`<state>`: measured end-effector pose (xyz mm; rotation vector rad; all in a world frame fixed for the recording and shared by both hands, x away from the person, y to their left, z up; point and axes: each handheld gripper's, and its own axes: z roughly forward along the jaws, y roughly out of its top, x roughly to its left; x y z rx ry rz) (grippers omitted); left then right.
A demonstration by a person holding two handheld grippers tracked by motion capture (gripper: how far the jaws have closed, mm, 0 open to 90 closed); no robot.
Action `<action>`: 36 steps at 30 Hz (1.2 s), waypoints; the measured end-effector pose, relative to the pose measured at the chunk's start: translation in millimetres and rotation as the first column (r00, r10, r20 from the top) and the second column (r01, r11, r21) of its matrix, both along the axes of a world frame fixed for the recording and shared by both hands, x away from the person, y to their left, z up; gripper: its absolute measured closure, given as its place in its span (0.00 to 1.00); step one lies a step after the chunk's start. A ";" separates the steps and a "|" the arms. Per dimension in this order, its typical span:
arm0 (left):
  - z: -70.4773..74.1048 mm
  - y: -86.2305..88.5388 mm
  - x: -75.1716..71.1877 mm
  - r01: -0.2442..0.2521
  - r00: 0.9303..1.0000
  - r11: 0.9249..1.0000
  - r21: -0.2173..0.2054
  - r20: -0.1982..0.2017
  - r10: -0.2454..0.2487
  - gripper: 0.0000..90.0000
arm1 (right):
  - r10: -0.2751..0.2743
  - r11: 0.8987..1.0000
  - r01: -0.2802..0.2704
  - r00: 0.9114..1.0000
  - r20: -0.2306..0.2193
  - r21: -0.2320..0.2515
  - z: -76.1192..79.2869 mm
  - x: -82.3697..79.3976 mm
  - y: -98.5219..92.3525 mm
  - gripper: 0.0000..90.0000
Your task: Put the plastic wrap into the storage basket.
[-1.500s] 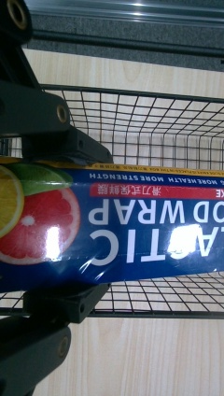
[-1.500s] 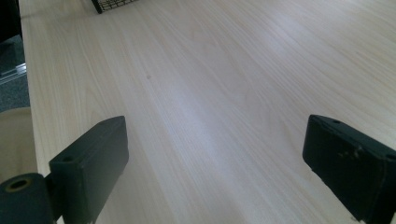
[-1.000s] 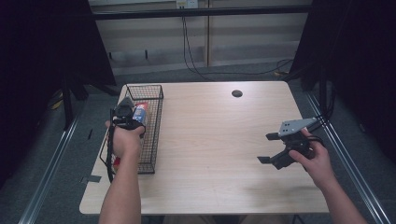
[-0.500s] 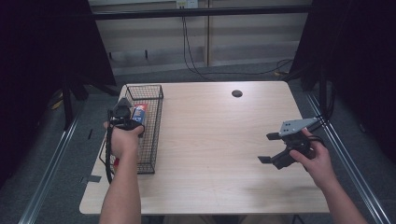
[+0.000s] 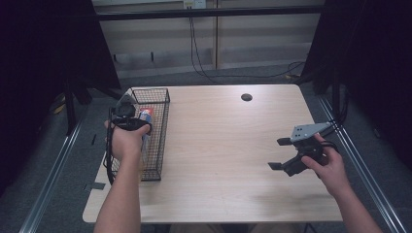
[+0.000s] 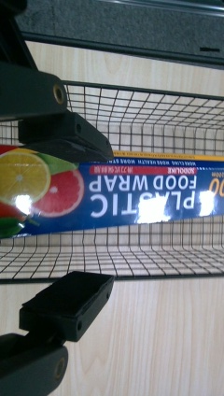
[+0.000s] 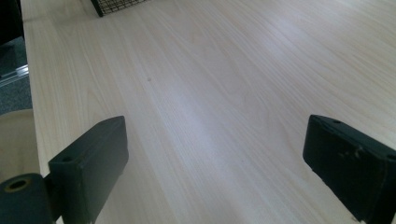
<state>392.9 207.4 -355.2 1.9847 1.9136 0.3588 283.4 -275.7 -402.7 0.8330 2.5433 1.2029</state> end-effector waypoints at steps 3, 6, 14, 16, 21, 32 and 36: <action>3.1 1.0 -1.4 0.013 1.000 1.000 -0.019 0.005 -0.013 0.38 | -0.003 1.000 0.003 1.000 -0.004 0.007 0.6 -0.1 0.4 0.07; 7.1 -0.6 -2.6 0.021 1.000 0.999 -0.040 0.021 -0.020 0.36 | 0.001 1.000 -0.001 1.000 -0.003 0.005 1.1 -0.2 0.3 0.07; 13.2 -13.3 -4.4 0.079 0.996 0.995 -0.065 0.042 -0.076 0.31 | 0.004 1.000 -0.004 1.000 -0.001 0.001 0.0 0.1 1.7 0.07; 13.6 -16.9 -4.7 0.092 0.995 0.993 -0.074 0.045 -0.089 0.30 | 0.003 1.000 -0.003 1.000 -0.001 0.003 0.3 0.0 1.3 0.07; 15.2 -27.3 -5.8 0.126 0.991 0.988 -0.085 0.064 -0.121 0.26 | 0.000 1.000 0.000 1.000 -0.001 0.005 0.8 -0.2 1.1 0.07; 15.2 -54.3 -8.4 0.222 0.973 0.969 -0.112 0.086 -0.213 0.20 | 0.004 1.000 -0.004 1.000 -0.001 0.004 1.0 -0.3 0.9 0.07; 16.1 -63.0 -9.7 0.251 0.966 0.960 -0.125 0.095 -0.240 0.19 | 0.002 1.000 -0.002 1.000 -0.002 0.004 0.7 -0.2 1.3 0.07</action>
